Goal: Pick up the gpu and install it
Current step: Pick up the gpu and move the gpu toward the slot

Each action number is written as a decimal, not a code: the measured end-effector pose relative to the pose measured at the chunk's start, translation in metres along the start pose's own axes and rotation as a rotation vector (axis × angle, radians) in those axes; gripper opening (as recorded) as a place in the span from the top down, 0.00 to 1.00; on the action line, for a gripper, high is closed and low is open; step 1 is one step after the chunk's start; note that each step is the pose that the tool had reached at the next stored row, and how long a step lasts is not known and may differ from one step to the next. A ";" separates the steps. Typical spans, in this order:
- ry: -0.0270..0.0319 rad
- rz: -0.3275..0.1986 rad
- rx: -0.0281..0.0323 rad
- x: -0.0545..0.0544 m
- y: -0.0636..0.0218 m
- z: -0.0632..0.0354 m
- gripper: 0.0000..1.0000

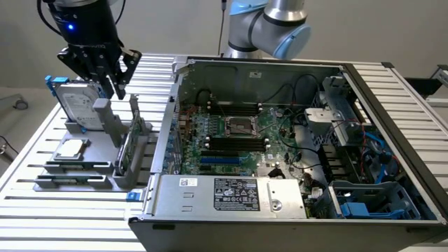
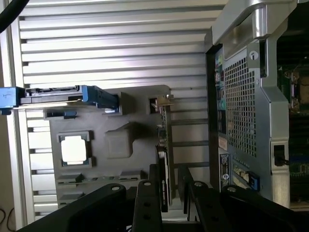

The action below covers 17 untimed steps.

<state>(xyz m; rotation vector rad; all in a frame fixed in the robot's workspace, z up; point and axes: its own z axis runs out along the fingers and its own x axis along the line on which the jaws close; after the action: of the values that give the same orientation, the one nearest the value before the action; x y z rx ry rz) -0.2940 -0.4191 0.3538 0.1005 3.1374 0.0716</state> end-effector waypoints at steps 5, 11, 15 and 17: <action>0.0007 -0.009 0.0001 0.000 -0.0073 0.0088 0.70; 0.0014 -0.024 0.0001 -0.001 -0.0132 0.0195 0.70; 0.0021 -0.039 0.0001 -0.001 -0.0161 0.0266 0.70; 0.0024 -0.046 0.0001 -0.001 -0.0174 0.0301 0.70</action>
<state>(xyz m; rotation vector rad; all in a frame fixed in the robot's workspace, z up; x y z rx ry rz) -0.2940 -0.4351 0.3229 0.0276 3.1402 0.0715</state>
